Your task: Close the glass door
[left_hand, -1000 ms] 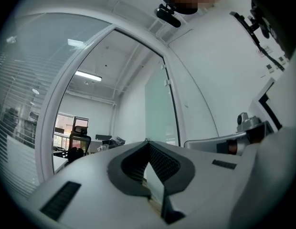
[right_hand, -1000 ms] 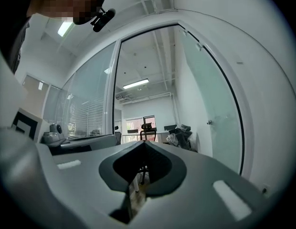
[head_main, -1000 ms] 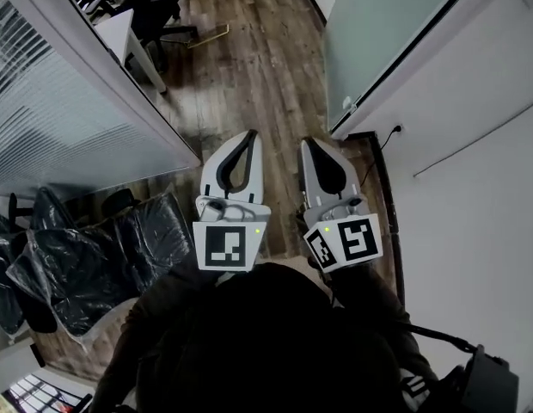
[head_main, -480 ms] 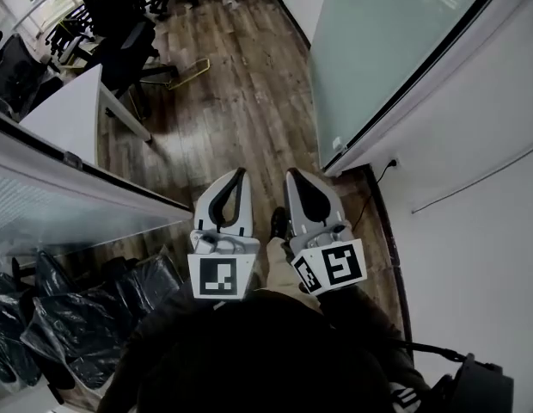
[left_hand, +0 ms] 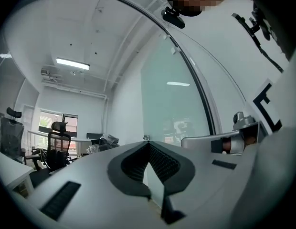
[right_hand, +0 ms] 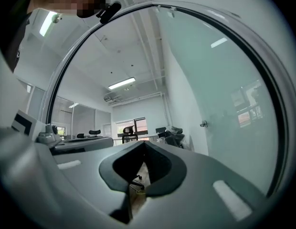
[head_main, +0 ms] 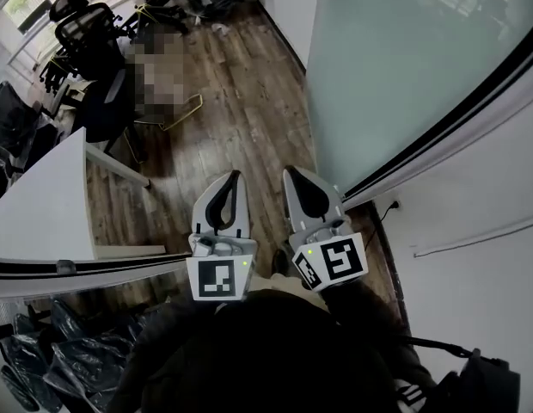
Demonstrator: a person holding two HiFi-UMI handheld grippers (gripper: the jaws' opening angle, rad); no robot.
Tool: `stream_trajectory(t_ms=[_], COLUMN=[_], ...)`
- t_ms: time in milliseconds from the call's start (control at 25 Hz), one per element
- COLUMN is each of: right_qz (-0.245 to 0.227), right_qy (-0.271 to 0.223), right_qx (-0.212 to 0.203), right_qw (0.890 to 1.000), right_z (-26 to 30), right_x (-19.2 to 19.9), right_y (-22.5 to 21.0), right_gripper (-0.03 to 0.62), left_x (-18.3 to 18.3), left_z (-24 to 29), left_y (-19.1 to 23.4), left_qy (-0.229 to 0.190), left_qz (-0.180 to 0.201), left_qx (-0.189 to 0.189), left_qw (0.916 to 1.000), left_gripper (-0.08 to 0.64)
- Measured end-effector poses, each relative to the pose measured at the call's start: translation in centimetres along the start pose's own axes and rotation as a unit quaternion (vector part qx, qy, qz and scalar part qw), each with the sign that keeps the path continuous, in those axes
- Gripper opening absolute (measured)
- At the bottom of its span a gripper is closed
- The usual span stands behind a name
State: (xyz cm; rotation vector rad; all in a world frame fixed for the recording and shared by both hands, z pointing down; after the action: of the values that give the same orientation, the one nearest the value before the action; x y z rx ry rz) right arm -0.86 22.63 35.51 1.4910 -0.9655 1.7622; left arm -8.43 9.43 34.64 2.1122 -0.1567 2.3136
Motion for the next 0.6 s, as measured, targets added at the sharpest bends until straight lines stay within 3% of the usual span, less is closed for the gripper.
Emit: stream_trajectory(t_ms=[360,600], right_qz=[-0.003,-0.004], right_qy=[0.013,0.031], right_qx=[0.002,0.027], right_qw=[1.0,0.999], right_z=[12.3,24.6], right_x=[-1.2,-3.3], right_y=[-8.5,-16.2], right_gripper=[0.002,0.002], left_x=[0.3,-0.6], left_z=[14.2,28.5], left_y=[5.0,10.8], left_qy=[0.009,0.013], left_qz=[-0.01,-0.021], left_qx=[-0.001,0.02], left_qw=[0.9999,0.9995], left_gripper=[-0.003,-0.003])
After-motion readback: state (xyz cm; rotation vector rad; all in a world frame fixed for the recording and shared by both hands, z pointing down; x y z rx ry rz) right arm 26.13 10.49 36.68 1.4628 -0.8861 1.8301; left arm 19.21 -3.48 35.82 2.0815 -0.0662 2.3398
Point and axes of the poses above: the fingertips, and each gripper's own axes: z forward along the fingers, y to its left, x out of its underside, the point moved 8 cm from there along -z, backward along the fingers, and after that the axes turned 10 degrees about y, right-handed, at the moved point
